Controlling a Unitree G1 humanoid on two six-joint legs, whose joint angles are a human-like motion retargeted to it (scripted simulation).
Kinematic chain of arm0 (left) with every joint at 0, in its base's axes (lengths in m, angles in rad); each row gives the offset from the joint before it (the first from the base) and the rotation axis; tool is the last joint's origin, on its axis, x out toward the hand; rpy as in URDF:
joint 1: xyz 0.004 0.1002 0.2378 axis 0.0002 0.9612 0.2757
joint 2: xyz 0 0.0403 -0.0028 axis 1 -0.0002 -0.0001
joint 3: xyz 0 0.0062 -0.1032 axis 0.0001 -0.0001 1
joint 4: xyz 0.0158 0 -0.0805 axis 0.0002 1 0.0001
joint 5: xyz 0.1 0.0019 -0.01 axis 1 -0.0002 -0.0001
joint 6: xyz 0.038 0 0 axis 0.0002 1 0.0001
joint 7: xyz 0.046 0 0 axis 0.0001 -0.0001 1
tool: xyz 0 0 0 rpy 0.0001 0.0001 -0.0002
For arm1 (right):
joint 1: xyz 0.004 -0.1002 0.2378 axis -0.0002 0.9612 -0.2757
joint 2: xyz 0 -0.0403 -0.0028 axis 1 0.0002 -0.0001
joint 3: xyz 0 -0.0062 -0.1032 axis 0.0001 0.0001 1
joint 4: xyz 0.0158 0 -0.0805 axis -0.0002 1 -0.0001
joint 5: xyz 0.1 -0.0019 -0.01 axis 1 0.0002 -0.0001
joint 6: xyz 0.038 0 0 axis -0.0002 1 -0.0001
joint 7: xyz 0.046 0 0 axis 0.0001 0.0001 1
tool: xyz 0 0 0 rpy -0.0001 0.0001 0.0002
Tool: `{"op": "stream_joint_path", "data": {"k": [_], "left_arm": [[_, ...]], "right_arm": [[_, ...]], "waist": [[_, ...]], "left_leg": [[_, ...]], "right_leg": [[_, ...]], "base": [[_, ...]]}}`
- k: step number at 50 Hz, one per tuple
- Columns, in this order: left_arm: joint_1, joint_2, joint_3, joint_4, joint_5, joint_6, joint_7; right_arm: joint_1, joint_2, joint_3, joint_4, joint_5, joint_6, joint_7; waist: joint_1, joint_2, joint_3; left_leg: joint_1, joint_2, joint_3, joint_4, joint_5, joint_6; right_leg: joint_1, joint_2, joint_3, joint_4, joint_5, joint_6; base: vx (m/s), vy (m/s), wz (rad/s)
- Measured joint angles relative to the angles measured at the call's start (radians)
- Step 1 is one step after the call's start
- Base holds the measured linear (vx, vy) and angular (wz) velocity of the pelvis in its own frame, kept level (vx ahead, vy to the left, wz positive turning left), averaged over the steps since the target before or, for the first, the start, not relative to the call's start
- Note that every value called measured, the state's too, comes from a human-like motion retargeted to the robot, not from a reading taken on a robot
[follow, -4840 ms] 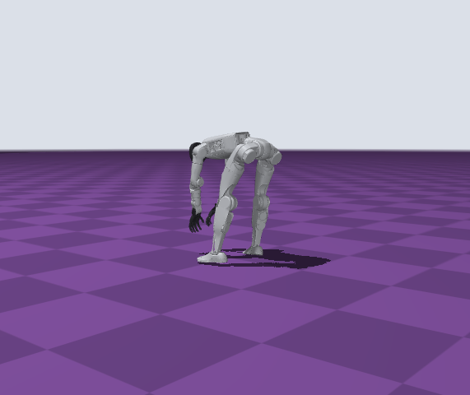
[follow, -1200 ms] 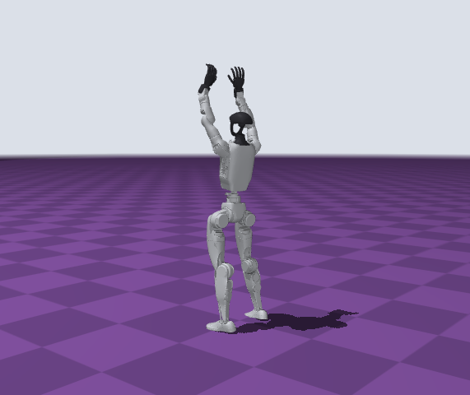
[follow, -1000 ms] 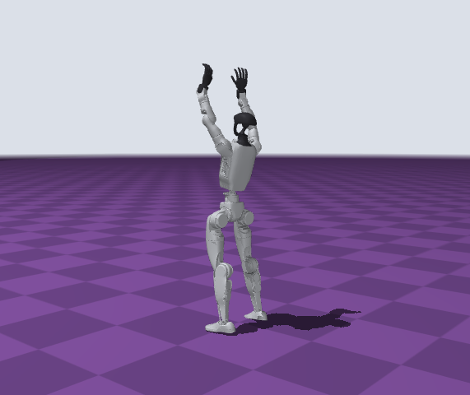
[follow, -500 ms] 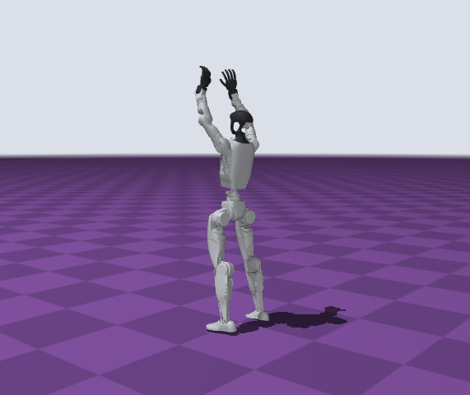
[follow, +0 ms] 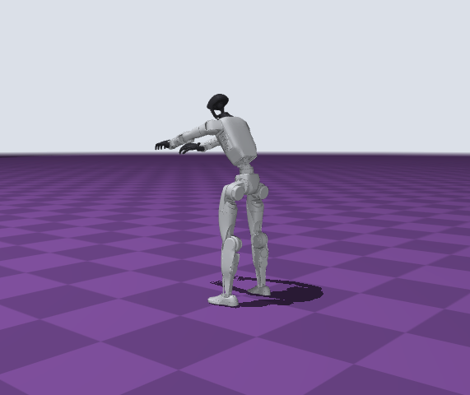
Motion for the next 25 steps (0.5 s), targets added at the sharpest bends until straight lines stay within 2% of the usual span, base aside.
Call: {"op": "stream_joint_path", "data": {"k": [2,4,6,11,15,17,20,25], "left_arm": [[0.113,-0.018,-0.016,0.053,-0.048,0.017,-0.148],[0.215,-0.070,0.011,0.092,-0.079,0.048,-0.292],[0.299,-0.103,0.041,0.098,-0.094,0.068,-0.367],[0.419,-0.125,0.103,0.072,-0.039,0.059,-0.270],[0.450,-0.124,0.128,0.051,-0.004,0.049,-0.220],[0.472,-0.116,0.152,0.014,-0.011,0.044,-0.208],[0.546,-0.094,0.219,-0.074,-0.037,0.024,-0.179],[0.701,-0.053,0.403,-0.304,-0.054,-0.005,-0.068]], "right_arm": [[0.100,0.098,-0.038,0.092,0.094,-0.012,0.145],[0.181,0.141,-0.073,0.135,0.174,-0.019,0.307],[0.241,0.157,-0.105,0.145,0.207,-0.017,0.375],[0.316,0.148,-0.155,0.126,0.159,-0.015,0.259],[0.351,0.113,-0.190,0.104,0.151,-0.021,0.219],[0.389,0.082,-0.228,0.063,0.174,-0.028,0.195],[0.501,0.050,-0.339,-0.022,0.233,-0.053,0.107],[0.711,-0.026,-0.565,-0.238,0.330,-0.098,0.023]], "waist": [[-0.023,-0.023,0.042],[-0.025,-0.027,0.065],[-0.027,-0.030,0.078],[-0.024,-0.035,0.075],[-0.007,-0.030,0.038],[0.003,-0.024,-0.003],[0.015,-0.024,-0.103],[0.043,-0.023,-0.185]], "left_leg": [[-0.022,0.000,-0.001,-0.023,0.018,-0.007],[-0.047,-0.003,-0.004,-0.041,0.034,-0.005],[-0.071,-0.007,-0.009,-0.046,0.041,-0.003],[-0.084,-0.013,-0.015,-0.046,0.039,0.005],[-0.051,-0.016,-0.016,-0.035,0.023,0.015],[-0.037,-0.017,-0.017,-0.019,0.006,0.021],[-0.019,-0.019,-0.019,0.009,-0.023,0.030],[0.037,-0.017,-0.003,0.082,-0.092,0.061]], "right_leg": [[-0.024,0.004,-0.002,-0.018,0.016,-0.006],[-0.046,0.003,-0.005,-0.039,0.032,-0.006],[-0.062,0.002,-0.008,-0.057,0.044,-0.005],[-0.065,-0.003,-0.014,-0.069,0.046,-0.002],[-0.033,-0.008,-0.021,-0.056,0.030,-0.003],[-0.015,-0.011,-0.024,-0.046,0.021,-0.002],[0.007,-0.016,-0.028,-0.028,0.005,0.000],[0.064,-0.025,-0.022,0.026,-0.029,-0.006]], "base": [[-0.19,-0.02,0.06],[-0.12,-0.01,0.10],[-0.04,0.00,0.06],[0.03,0.00,0.01],[0.13,0.02,0.00],[0.19,0.04,0.00],[0.21,0.06,-0.01],[0.21,0.11,-0.15]]}}
